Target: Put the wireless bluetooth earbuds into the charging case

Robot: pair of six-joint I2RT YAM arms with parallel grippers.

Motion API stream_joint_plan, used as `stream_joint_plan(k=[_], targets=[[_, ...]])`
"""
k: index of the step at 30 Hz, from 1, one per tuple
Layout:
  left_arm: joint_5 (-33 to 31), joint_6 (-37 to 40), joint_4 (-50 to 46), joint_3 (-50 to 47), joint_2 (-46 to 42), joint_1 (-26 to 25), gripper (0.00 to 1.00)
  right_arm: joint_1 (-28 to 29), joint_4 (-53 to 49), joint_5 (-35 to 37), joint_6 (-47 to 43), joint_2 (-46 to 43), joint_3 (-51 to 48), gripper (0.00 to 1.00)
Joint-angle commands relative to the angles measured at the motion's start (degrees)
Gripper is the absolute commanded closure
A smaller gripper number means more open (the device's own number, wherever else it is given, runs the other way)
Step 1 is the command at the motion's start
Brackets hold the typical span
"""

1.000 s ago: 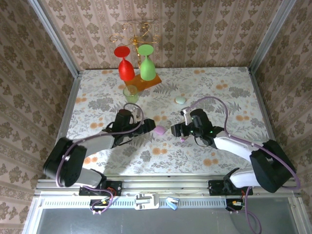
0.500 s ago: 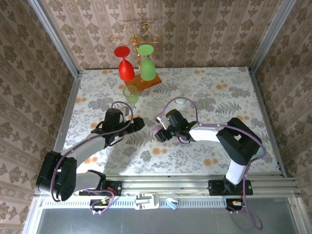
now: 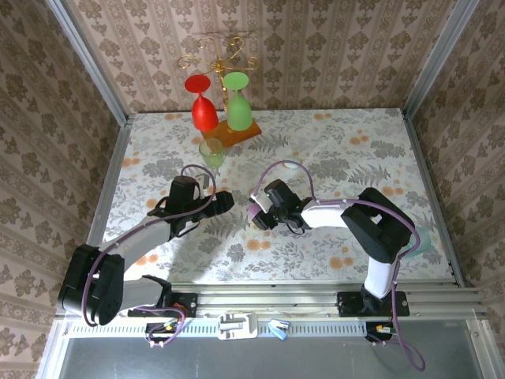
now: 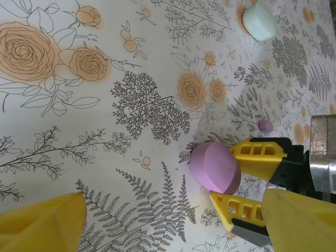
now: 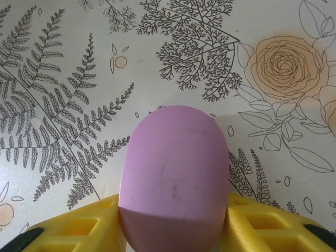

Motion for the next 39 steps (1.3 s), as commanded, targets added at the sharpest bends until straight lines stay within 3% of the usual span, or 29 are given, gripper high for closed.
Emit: stream_joint_plan(k=[1, 8, 13, 17, 23, 29, 33, 39], targets=[[0.7, 1.5, 1.4, -0.6, 0.6, 0.3, 0.13, 0.3, -0.8, 0.8, -0.8, 0.0, 0.5, 0.61], [-0.7, 6.5, 5.7, -0.8, 0.0, -0.6, 0.09, 0.2, -2.5, -0.4, -0.4, -6.8, -1.6, 0.69], [-5.4, 16.6, 22.3, -4.0, -0.3, -5.2, 0.09, -1.5, -6.3, -6.0, -0.5, -15.3, -2.7, 0.73], [-3.7, 25.3, 30.5, -4.3, -0.2, -6.4, 0.05, -3.8, -10.5, -11.7, -1.7, -21.8, -2.3, 0.75], [7.3, 34.3, 37.7, -5.6, -2.5, -6.5, 0.00, -7.9, -20.2, -20.9, -6.4, -29.4, 1.9, 0.75], [22.5, 40.0, 33.2, -3.8, -5.4, -8.2, 0.00, -9.2, -30.3, -28.4, -9.8, -33.3, 7.4, 0.75], [30.3, 39.6, 35.8, -3.6, -5.3, -9.6, 0.02, -9.1, -33.8, -33.3, -10.6, -33.8, 10.2, 0.76], [34.9, 37.4, 36.3, -1.5, -4.5, -12.1, 0.08, -8.5, -36.3, -36.8, -11.7, -33.4, 13.0, 0.76]])
